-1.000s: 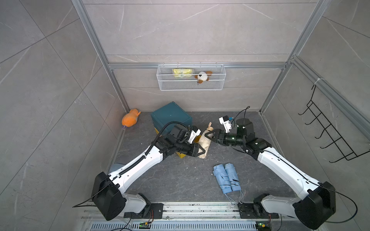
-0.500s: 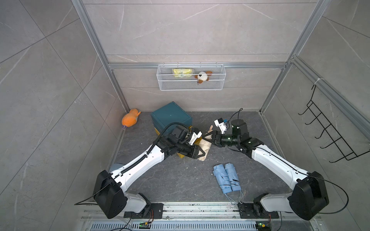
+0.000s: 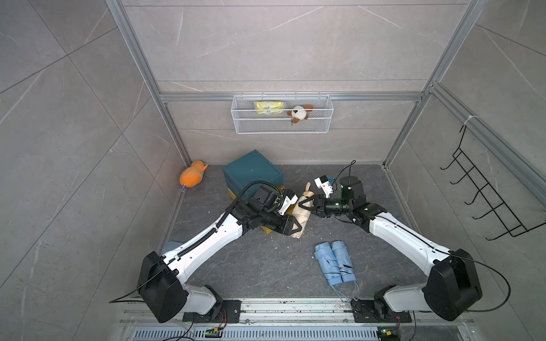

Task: Place the umbrella in the drawer by color
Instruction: Place the umbrella in the drawer.

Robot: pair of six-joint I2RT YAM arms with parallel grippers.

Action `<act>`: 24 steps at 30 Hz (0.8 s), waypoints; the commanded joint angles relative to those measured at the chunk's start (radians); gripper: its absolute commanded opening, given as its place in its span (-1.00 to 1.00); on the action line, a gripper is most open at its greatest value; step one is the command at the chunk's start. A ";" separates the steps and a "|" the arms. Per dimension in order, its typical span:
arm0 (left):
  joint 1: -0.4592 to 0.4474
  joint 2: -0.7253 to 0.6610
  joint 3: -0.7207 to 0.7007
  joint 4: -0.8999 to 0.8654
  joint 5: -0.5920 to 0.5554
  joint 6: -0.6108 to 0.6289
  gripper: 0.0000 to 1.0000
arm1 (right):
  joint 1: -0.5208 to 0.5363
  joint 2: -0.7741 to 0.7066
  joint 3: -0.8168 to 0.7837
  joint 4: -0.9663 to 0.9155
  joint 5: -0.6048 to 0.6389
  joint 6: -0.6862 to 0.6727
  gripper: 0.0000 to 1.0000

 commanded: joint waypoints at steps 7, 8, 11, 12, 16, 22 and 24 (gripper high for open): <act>-0.002 -0.082 0.040 0.034 -0.085 -0.013 0.55 | 0.004 0.011 -0.026 0.189 0.024 0.089 -0.42; -0.001 -0.091 0.041 0.031 -0.099 -0.019 0.58 | 0.004 0.011 -0.024 0.205 0.036 0.099 -0.43; 0.007 -0.122 0.042 0.019 -0.129 -0.038 0.64 | 0.004 0.021 -0.007 0.244 0.065 0.126 -0.45; 0.013 -0.134 0.038 0.015 -0.140 -0.049 0.64 | 0.004 0.027 -0.001 0.262 0.074 0.137 -0.45; 0.044 -0.194 0.009 -0.014 -0.190 -0.099 0.65 | 0.008 0.044 0.015 0.334 0.135 0.178 -0.46; 0.079 -0.311 -0.098 -0.034 -0.230 -0.151 0.67 | 0.068 0.076 0.016 0.463 0.288 0.214 -0.46; 0.084 -0.340 -0.128 -0.034 -0.234 -0.162 0.67 | 0.089 0.105 0.025 0.513 0.330 0.227 -0.46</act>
